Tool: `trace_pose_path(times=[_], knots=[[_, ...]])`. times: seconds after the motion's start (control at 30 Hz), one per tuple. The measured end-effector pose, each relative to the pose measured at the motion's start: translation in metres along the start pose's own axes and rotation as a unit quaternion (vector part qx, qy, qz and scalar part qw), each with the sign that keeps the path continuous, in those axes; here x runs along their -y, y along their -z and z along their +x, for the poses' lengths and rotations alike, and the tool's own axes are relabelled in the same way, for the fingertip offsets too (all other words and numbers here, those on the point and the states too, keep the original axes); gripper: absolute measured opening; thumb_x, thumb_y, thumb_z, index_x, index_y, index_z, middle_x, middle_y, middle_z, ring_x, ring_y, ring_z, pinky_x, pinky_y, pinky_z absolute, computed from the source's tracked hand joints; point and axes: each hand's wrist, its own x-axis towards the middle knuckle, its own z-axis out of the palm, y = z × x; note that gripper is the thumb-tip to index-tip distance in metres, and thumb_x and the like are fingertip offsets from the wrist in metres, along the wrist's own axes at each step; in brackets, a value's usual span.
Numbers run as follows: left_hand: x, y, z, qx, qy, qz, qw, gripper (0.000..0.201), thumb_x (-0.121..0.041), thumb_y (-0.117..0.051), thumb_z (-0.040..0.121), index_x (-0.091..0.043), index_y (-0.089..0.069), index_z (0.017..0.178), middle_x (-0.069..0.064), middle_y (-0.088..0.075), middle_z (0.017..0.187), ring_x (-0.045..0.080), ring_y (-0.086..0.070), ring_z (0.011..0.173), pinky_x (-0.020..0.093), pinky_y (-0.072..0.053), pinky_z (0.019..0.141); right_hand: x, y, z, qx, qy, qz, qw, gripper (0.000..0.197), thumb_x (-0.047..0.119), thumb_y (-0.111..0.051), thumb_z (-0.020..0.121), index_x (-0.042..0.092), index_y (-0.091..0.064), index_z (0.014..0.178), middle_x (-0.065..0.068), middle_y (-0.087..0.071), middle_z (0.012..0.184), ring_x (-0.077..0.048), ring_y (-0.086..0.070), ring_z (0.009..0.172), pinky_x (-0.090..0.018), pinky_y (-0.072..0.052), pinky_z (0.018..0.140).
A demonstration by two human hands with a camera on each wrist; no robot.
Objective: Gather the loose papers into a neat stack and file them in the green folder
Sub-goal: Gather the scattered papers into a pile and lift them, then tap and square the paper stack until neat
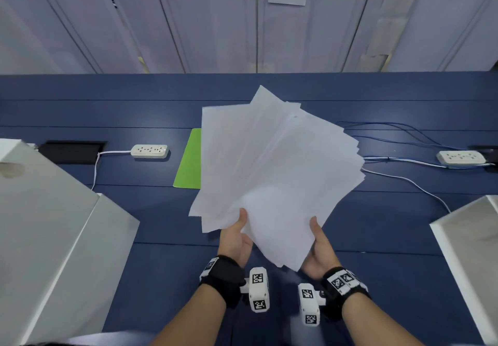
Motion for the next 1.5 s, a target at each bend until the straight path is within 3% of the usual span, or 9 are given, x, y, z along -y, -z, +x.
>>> trace_pose_path(times=[0.2,0.33,0.5,0.67,0.77,1.03,1.27,1.4,1.5], knots=[[0.004,0.023,-0.008,-0.039,0.004,0.072,0.997,0.034,-0.012,-0.068,0.094,-0.007,-0.064,0.128,0.010,-0.072,0.125,0.028,-0.069,0.115,0.048,-0.052,0.103,0.011,0.021,0.005,-0.001,0.046,-0.025,0.999,0.075,0.025,-0.084,0.075,-0.004,-0.053,0.137,-0.025,-0.057,0.138,-0.042,-0.054,0.129,-0.054,-0.043,0.108],[0.012,0.047,-0.016,-0.035,0.010,0.162,0.986,0.027,-0.009,-0.072,0.091,-0.006,-0.068,0.117,0.008,-0.077,0.112,0.025,-0.074,0.101,0.039,-0.060,0.084,0.014,0.036,0.013,-0.058,0.101,-0.050,0.992,0.044,0.004,-0.071,0.086,-0.003,-0.060,0.128,-0.019,-0.068,0.126,-0.038,-0.065,0.116,-0.053,-0.049,0.101],[0.017,0.121,-0.017,0.010,0.101,0.316,0.943,0.077,-0.041,-0.101,0.047,0.004,-0.071,0.102,0.019,-0.076,0.103,0.037,-0.072,0.093,0.042,-0.056,0.081,0.011,0.071,0.012,-0.116,0.081,-0.162,0.977,0.036,-0.008,-0.069,0.084,-0.002,-0.065,0.119,-0.019,-0.071,0.118,-0.036,-0.067,0.108,-0.052,-0.049,0.100],[0.004,0.149,-0.020,-0.009,0.197,0.272,0.942,0.063,-0.060,-0.070,0.081,-0.012,-0.069,0.122,0.010,-0.075,0.118,0.030,-0.069,0.113,0.044,-0.054,0.092,-0.007,0.116,0.010,-0.143,-0.034,-0.300,0.943,0.081,0.012,-0.099,0.040,-0.009,-0.067,0.111,-0.024,-0.075,0.104,-0.042,-0.073,0.096,-0.057,-0.054,0.091],[0.001,0.124,-0.007,-0.001,0.090,0.468,0.879,0.085,-0.078,-0.076,0.057,-0.014,-0.073,0.113,0.001,-0.079,0.109,0.022,-0.074,0.104,0.048,-0.055,0.098,-0.011,0.111,0.012,-0.191,0.011,-0.326,0.926,0.048,-0.003,-0.085,0.064,-0.006,-0.070,0.110,-0.020,-0.077,0.099,-0.038,-0.074,0.091,-0.052,-0.056,0.090],[0.024,0.072,0.028,-0.046,0.091,0.679,0.727,0.072,-0.059,-0.039,0.099,-0.002,-0.034,0.143,0.020,-0.050,0.146,0.037,-0.052,0.132,0.042,-0.043,0.106,-0.008,0.099,0.035,-0.206,0.069,-0.404,0.889,0.042,0.008,-0.078,0.080,0.009,-0.064,0.119,-0.006,-0.072,0.113,-0.025,-0.069,0.098,-0.037,-0.053,0.090],[0.044,0.059,0.032,0.017,0.105,0.689,0.717,0.086,-0.064,-0.057,0.085,-0.008,-0.035,0.145,0.011,-0.053,0.143,0.030,-0.054,0.129,0.037,-0.045,0.101,-0.010,0.104,0.036,-0.183,0.058,-0.380,0.905,0.040,0.007,-0.076,0.080,0.014,-0.065,0.117,-0.003,-0.075,0.110,-0.026,-0.072,0.100,-0.045,-0.056,0.092],[0.023,0.068,0.039,-0.115,-0.018,0.667,0.736,0.052,-0.049,-0.061,0.090,-0.013,-0.055,0.126,0.004,-0.065,0.118,0.024,-0.062,0.109,0.035,-0.051,0.092,-0.003,0.102,0.034,-0.299,0.104,-0.455,0.833,0.017,0.013,-0.072,0.083,0.005,-0.066,0.098,-0.013,-0.073,0.098,-0.030,-0.069,0.084,-0.032,-0.052,0.065],[0.011,0.073,0.041,-0.165,-0.001,0.674,0.720,0.035,-0.041,-0.063,0.092,-0.015,-0.067,0.116,0.005,-0.073,0.110,0.026,-0.067,0.105,0.029,-0.049,0.083,0.000,0.095,0.037,-0.330,0.107,-0.498,0.795,0.016,0.016,-0.070,0.082,0.003,-0.064,0.089,-0.013,-0.070,0.089,-0.032,-0.065,0.080,-0.035,-0.050,0.069]])
